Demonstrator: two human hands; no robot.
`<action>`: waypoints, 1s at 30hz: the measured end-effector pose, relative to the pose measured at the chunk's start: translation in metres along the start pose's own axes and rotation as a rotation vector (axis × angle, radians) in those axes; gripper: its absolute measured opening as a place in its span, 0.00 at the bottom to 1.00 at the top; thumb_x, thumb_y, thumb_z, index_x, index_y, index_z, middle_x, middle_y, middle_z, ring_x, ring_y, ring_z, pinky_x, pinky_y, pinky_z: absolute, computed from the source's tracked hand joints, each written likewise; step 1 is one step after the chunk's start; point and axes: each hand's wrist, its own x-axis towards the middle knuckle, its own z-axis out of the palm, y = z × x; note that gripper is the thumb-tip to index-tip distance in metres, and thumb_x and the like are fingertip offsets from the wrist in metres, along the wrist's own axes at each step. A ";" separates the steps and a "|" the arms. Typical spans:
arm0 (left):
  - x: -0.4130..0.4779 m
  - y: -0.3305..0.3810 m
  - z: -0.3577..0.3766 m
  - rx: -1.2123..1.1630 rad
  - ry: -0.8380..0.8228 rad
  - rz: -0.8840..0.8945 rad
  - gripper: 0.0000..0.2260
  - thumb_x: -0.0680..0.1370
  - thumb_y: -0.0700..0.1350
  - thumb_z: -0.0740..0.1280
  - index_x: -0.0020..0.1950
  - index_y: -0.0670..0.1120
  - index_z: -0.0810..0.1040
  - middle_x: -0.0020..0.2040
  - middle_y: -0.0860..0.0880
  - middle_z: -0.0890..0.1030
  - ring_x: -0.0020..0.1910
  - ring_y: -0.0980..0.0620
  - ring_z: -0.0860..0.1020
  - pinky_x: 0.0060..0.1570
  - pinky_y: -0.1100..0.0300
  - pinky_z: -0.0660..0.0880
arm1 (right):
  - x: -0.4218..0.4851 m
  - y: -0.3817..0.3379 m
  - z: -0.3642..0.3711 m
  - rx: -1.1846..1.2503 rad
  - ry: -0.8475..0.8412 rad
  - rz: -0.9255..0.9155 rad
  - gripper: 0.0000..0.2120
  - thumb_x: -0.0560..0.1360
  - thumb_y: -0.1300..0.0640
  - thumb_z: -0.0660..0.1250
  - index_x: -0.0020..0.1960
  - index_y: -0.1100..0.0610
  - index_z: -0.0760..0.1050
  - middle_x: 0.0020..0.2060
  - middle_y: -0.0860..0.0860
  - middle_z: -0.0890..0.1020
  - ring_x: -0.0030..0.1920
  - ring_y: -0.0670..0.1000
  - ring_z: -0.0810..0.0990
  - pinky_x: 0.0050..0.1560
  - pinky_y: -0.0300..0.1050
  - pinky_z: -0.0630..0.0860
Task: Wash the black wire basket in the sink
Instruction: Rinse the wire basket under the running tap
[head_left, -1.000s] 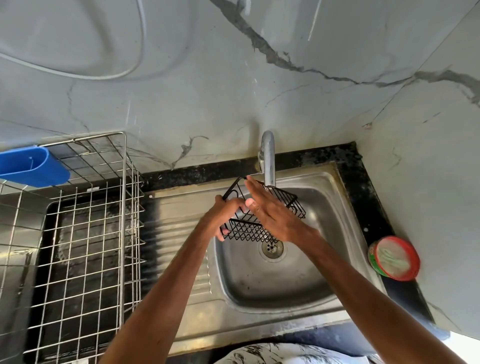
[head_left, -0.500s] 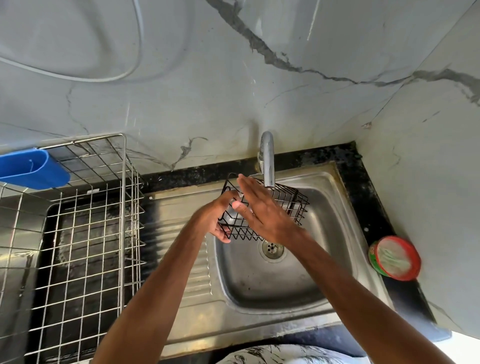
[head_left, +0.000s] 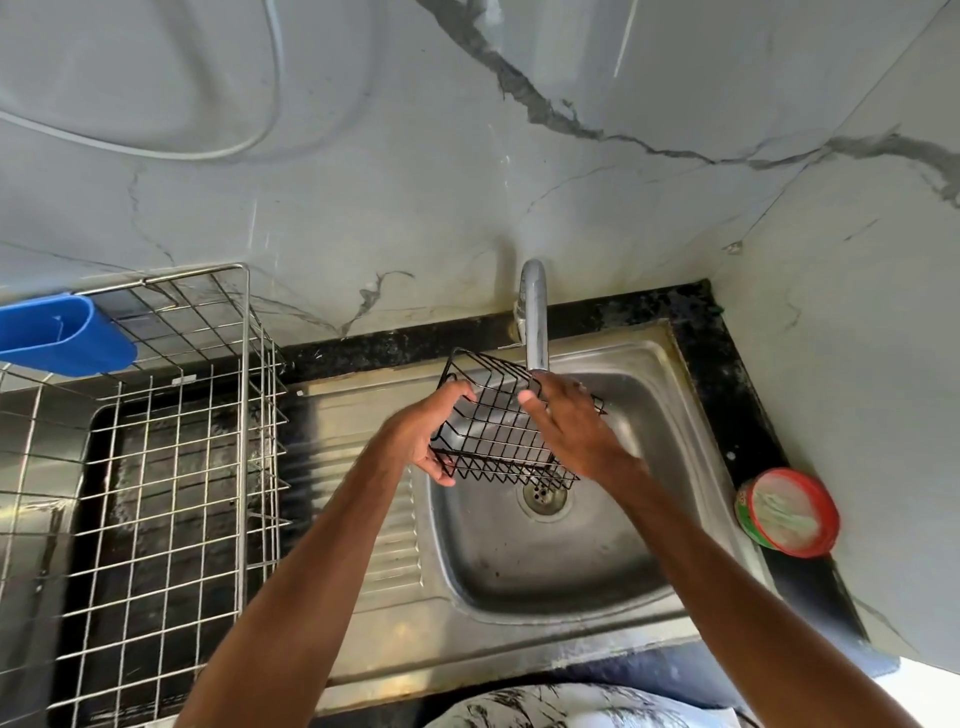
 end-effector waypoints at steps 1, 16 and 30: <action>0.002 0.000 0.001 -0.013 0.002 -0.001 0.34 0.76 0.64 0.68 0.77 0.49 0.66 0.80 0.34 0.58 0.67 0.26 0.73 0.37 0.40 0.84 | -0.002 -0.015 0.003 -0.012 0.005 -0.064 0.33 0.82 0.34 0.48 0.78 0.54 0.57 0.75 0.57 0.63 0.78 0.58 0.58 0.78 0.63 0.55; 0.008 -0.008 -0.027 -0.121 -0.024 -0.008 0.26 0.73 0.60 0.71 0.64 0.47 0.73 0.74 0.34 0.63 0.57 0.29 0.79 0.36 0.44 0.83 | 0.031 0.060 -0.002 0.054 0.052 0.088 0.30 0.83 0.33 0.44 0.67 0.50 0.73 0.62 0.54 0.79 0.65 0.54 0.76 0.67 0.60 0.73; 0.006 -0.007 -0.038 -0.098 0.028 0.089 0.25 0.75 0.57 0.67 0.68 0.47 0.70 0.72 0.31 0.68 0.55 0.31 0.80 0.34 0.47 0.83 | 0.026 -0.037 0.005 -0.093 -0.008 -0.174 0.32 0.84 0.39 0.49 0.81 0.56 0.54 0.73 0.62 0.70 0.71 0.60 0.72 0.73 0.66 0.64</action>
